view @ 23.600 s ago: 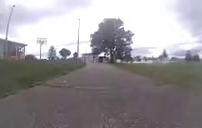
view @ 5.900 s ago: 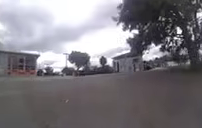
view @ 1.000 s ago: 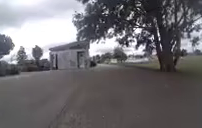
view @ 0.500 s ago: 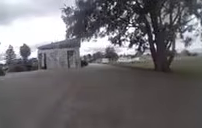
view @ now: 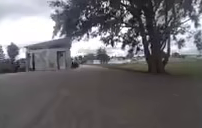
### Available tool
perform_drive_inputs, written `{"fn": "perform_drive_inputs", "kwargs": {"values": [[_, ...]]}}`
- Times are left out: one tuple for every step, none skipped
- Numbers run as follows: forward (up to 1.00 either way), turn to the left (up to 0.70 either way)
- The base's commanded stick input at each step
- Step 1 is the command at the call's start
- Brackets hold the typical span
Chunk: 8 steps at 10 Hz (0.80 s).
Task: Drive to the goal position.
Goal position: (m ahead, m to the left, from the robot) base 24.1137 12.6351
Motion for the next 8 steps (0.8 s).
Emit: {"fn": "perform_drive_inputs", "kwargs": {"values": [[1.00, 0.00], [1.00, 0.00], [1.00, 0.00], [1.00, 0.00], [1.00, 0.00], [1.00, 0.00], [1.00, 0.00], [1.00, 0.00]]}}
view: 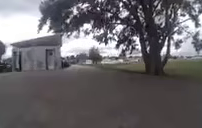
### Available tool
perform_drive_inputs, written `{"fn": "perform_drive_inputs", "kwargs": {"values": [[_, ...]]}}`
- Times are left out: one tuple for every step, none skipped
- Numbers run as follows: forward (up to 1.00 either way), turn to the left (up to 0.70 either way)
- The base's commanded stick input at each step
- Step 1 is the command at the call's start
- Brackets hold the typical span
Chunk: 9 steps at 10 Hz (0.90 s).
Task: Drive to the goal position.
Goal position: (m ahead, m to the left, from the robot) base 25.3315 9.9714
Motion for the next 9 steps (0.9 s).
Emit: {"fn": "perform_drive_inputs", "kwargs": {"values": [[1.00, 0.00], [1.00, 0.00], [1.00, 0.00], [1.00, 0.00], [1.00, 0.00], [1.00, 0.00], [1.00, 0.00], [1.00, 0.00], [1.00, 0.00]]}}
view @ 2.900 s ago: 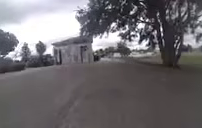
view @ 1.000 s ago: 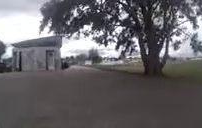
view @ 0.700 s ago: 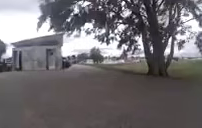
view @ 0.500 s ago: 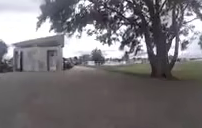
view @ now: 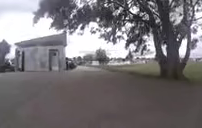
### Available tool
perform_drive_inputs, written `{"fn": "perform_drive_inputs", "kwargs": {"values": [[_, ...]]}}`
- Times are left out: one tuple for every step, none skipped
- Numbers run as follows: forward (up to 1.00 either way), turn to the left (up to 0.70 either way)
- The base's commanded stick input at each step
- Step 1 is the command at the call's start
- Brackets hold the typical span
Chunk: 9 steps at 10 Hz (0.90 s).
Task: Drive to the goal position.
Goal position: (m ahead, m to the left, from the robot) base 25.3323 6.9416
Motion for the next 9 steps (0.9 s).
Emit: {"fn": "perform_drive_inputs", "kwargs": {"values": [[1.00, 0.00], [1.00, 0.00], [1.00, 0.00], [1.00, 0.00], [1.00, 0.00], [1.00, 0.00], [1.00, 0.00], [1.00, 0.00], [1.00, 0.00]]}}
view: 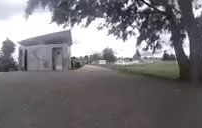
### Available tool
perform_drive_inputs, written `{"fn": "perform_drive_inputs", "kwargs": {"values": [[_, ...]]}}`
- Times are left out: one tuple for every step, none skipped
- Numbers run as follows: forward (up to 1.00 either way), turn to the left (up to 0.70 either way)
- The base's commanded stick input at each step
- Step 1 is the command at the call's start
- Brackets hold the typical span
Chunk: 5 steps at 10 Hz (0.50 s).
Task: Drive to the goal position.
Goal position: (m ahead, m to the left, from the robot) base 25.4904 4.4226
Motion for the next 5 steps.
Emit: {"fn": "perform_drive_inputs", "kwargs": {"values": [[1.00, 0.00], [1.00, 0.00], [1.00, 0.00], [1.00, 0.00], [1.00, 0.00]]}}
